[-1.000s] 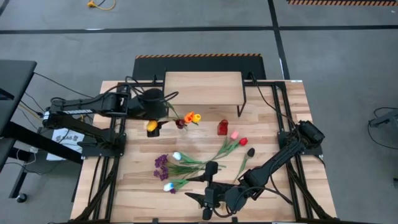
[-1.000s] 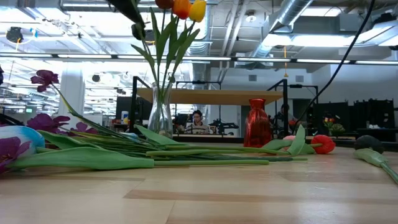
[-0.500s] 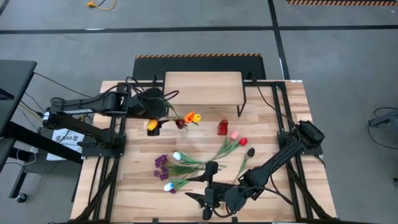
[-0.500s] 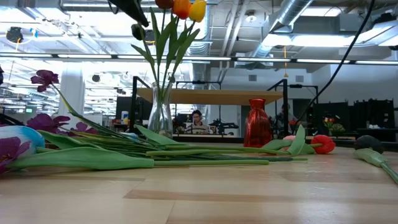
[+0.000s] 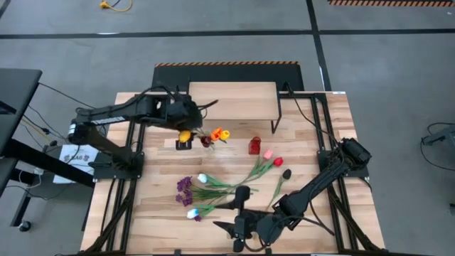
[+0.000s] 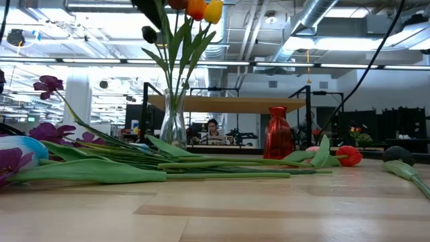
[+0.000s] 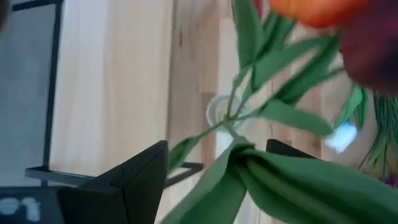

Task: Pick and place flowers into a vace then onto a shelf
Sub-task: Put the yellow tulip into the transparent vase

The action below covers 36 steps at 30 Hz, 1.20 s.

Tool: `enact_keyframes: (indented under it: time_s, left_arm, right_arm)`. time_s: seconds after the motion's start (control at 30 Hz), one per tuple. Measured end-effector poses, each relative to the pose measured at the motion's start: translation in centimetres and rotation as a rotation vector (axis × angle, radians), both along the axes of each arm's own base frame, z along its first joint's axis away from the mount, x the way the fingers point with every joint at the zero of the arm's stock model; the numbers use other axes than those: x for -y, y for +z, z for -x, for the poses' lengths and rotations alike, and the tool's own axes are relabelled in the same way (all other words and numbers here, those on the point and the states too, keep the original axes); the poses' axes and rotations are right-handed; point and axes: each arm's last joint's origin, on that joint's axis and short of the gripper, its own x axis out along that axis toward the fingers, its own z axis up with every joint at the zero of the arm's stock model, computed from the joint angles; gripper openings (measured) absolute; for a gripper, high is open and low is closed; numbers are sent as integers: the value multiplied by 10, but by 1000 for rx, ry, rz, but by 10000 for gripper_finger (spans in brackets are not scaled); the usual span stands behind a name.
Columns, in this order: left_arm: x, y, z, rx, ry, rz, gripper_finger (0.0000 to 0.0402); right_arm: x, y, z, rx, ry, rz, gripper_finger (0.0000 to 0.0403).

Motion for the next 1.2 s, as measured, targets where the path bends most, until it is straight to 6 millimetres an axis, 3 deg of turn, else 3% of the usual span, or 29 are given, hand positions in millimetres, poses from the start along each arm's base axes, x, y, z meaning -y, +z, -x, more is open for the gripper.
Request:
enact_keyframes:
  time_s: [0.2,0.43,1.2]
  left_arm:
    - [1,12,-7,-34,8,30,261]
    - [1,-3,-9,-228,43,76,261]
    - [-5,6,-6,-258,111,8,261]
  right_arm:
    - [-2,-1,2,-12,5,2,216]
    - [-4,-1,3,-12,9,2,216]
    - [3,-1,-2,-11,-12,1,216]
